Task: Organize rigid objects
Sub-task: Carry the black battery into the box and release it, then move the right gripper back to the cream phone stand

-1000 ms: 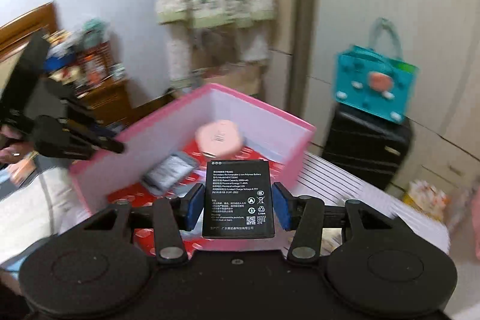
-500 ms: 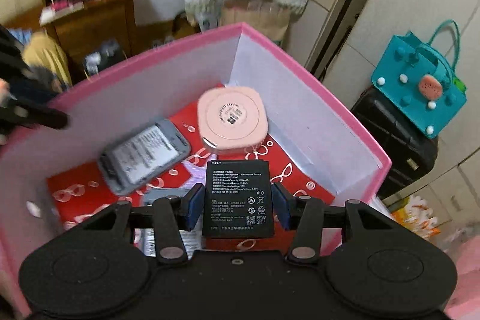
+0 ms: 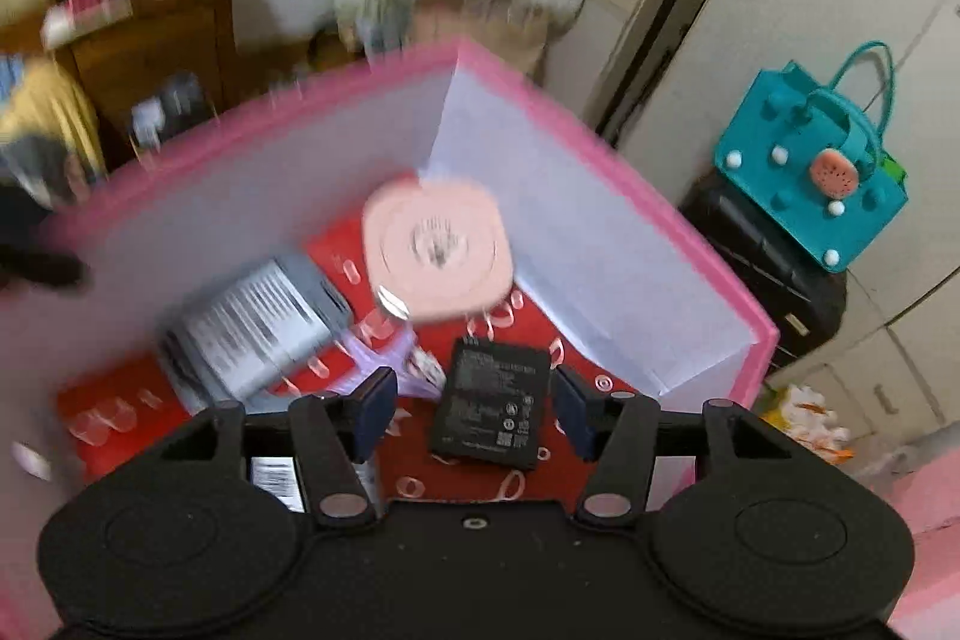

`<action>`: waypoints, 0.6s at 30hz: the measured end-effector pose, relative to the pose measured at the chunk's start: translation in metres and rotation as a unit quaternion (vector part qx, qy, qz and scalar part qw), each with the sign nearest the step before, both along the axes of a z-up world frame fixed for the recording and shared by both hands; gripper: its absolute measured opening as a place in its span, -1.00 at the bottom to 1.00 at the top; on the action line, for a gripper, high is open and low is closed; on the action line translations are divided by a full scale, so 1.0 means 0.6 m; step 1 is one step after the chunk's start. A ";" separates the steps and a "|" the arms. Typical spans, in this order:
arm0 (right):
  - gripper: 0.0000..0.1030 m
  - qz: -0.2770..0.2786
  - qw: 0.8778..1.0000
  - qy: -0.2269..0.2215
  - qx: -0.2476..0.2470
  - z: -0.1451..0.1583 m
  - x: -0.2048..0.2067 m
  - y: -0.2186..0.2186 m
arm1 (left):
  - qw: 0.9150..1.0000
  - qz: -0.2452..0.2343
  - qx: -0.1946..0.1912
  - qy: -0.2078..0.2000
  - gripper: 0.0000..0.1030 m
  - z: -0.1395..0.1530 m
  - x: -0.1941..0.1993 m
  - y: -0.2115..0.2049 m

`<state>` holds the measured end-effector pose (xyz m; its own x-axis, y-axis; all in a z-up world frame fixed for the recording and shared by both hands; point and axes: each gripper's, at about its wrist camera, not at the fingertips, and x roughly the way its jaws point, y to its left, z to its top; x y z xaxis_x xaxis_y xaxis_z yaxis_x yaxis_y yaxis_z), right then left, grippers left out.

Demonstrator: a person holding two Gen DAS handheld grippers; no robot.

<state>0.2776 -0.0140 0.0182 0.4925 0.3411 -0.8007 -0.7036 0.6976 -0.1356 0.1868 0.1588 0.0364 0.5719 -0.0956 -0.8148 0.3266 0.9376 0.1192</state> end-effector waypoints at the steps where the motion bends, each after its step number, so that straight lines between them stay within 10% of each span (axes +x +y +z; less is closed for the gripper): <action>1: 0.19 -0.004 1.000 -0.001 0.025 0.017 -0.009 -0.015 | 1.000 -0.001 0.000 0.000 -0.83 0.000 -0.001 -0.001; 6: 0.22 -0.028 0.992 -0.014 0.126 0.076 -0.060 -0.113 | 1.000 0.000 -0.003 0.000 -0.83 0.000 -0.001 -0.001; 18: 0.22 -0.130 0.978 -0.044 0.154 0.027 -0.095 -0.295 | 1.000 0.008 0.002 -0.005 -0.83 -0.004 -0.002 -0.003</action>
